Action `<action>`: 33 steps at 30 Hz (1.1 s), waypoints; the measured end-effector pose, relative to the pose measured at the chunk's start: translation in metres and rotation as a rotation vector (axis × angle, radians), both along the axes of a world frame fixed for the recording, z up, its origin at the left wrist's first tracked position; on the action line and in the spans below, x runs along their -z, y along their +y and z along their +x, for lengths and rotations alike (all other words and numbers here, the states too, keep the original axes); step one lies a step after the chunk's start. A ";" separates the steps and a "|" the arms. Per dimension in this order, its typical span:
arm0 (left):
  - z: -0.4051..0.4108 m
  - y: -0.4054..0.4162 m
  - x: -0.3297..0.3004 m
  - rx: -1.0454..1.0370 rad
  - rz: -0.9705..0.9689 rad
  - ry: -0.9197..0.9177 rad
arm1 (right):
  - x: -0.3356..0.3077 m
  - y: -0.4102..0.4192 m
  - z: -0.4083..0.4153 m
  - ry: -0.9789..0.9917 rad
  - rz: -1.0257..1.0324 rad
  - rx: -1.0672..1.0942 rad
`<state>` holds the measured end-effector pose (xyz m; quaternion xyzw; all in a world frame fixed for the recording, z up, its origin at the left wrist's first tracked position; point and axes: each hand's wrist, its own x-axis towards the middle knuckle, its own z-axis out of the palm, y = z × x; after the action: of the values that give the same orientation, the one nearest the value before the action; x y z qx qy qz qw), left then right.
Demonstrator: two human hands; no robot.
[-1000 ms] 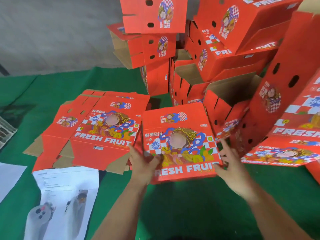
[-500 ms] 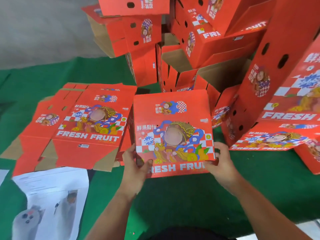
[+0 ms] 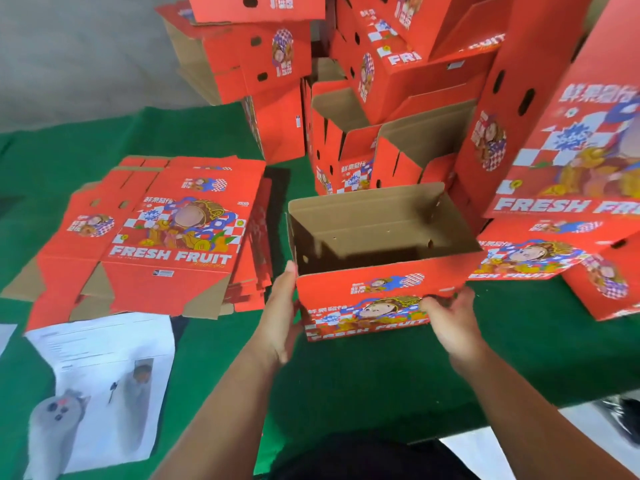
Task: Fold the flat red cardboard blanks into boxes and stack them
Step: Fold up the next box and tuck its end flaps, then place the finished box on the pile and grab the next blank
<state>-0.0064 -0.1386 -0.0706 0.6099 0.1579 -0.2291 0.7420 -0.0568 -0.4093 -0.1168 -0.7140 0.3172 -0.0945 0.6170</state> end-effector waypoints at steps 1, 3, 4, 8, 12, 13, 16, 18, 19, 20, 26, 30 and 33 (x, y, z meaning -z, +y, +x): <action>-0.004 -0.003 -0.003 0.020 0.005 -0.004 | -0.001 -0.001 -0.006 -0.039 -0.011 0.031; -0.014 -0.009 -0.004 0.084 -0.011 0.005 | 0.000 -0.005 -0.027 -0.149 -0.062 0.111; -0.020 -0.013 -0.003 0.119 -0.035 0.020 | 0.003 -0.007 -0.042 -0.203 -0.080 0.173; -0.044 -0.032 -0.005 0.290 -0.024 0.073 | 0.007 -0.008 -0.094 -0.290 -0.084 0.367; -0.046 -0.064 -0.022 0.401 0.123 0.046 | 0.014 0.020 -0.100 -0.157 0.114 0.370; -0.045 -0.070 -0.024 0.410 0.181 0.013 | 0.016 0.025 -0.098 -0.143 0.139 0.359; -0.043 -0.085 -0.023 0.430 0.236 0.012 | 0.003 0.011 -0.088 -0.144 0.180 0.458; -0.043 -0.093 -0.021 0.407 0.164 0.137 | -0.001 -0.015 -0.081 -0.088 0.353 0.624; -0.044 -0.097 -0.020 0.389 0.123 0.188 | -0.001 -0.024 -0.079 -0.042 0.439 0.672; -0.046 -0.103 -0.018 0.365 0.095 0.203 | 0.001 -0.026 -0.079 -0.004 0.518 0.680; -0.046 -0.151 -0.012 0.337 0.123 0.090 | 0.007 -0.017 -0.077 0.070 0.999 0.518; -0.040 -0.196 -0.019 0.531 0.197 0.178 | -0.004 -0.061 -0.065 0.007 1.006 0.644; -0.033 -0.233 -0.024 0.701 0.219 0.200 | -0.009 -0.097 -0.051 -0.065 0.939 0.703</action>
<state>-0.0393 -0.3713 -0.0469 0.6773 0.0347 -0.5092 0.5299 -0.1082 -0.5067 -0.1077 -0.2129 0.5239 -0.1648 0.8081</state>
